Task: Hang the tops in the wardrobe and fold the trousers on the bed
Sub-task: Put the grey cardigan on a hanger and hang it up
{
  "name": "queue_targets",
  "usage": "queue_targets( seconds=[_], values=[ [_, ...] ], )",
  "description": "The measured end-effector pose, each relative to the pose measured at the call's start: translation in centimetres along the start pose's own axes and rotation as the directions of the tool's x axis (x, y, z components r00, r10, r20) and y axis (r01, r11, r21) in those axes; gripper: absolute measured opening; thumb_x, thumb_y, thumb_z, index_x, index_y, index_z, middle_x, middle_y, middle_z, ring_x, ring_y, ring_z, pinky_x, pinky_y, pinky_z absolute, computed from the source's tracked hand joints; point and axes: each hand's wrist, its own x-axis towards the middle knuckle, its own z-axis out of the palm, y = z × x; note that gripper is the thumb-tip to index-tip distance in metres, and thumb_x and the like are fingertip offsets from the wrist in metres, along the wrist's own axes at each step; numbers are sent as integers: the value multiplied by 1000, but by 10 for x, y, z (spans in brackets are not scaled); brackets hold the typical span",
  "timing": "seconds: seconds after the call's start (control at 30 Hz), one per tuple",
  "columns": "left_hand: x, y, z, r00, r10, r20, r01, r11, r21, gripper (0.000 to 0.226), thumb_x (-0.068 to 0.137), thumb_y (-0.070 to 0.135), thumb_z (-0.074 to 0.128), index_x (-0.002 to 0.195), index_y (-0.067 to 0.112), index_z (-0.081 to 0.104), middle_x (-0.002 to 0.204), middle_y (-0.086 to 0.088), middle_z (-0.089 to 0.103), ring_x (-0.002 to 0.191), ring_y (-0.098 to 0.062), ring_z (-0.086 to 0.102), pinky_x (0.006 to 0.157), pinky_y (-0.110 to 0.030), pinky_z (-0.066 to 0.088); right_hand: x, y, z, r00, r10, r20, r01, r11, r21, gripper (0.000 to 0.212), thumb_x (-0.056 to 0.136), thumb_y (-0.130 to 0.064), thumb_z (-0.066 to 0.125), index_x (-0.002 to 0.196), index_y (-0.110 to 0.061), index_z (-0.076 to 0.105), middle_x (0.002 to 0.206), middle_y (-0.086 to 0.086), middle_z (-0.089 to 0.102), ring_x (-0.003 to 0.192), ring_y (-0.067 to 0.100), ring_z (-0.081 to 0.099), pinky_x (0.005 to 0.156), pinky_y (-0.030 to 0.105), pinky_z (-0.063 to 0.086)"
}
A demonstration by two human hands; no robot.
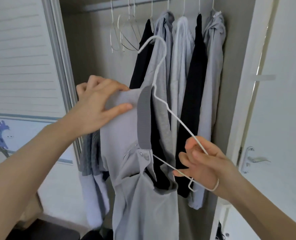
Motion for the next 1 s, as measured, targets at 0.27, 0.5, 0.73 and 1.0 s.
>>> queue_targets(
  seconds=[0.27,0.5,0.73,1.0],
  values=[
    [7,15,29,998,-37,-60,18,958,-287,37,91,49,51,68,23,37,60,1,33,55,-7,32,65,-31,27,10,-14,-10,981,174,85,-181,979,91,64,87,-53,57,117,4,62,111,20,59,114,37,51,85,57,46],
    [16,20,12,959,-166,-228,45,888,-458,31,103,23,46,73,27,38,65,17,43,64,6,39,61,-9,31,3,7,2,956,243,-165,-294,794,-532,37,99,-37,40,123,-24,65,124,-8,63,118,22,56,100,51,42],
    [7,6,4,973,-189,-134,90,843,-531,18,101,28,49,83,25,49,74,7,54,69,-1,47,67,-18,38,-4,16,3,991,127,-49,-56,50,-997,25,87,-59,47,79,-35,45,82,-18,41,92,11,34,90,39,34],
    [-38,-36,16,992,-125,31,127,915,-384,30,94,49,51,78,23,47,67,-2,43,58,-5,37,55,-15,31,-16,-30,-41,993,-23,117,94,-455,-886,30,95,-55,40,94,-29,56,112,-13,48,109,15,42,81,36,39]
  ],
)
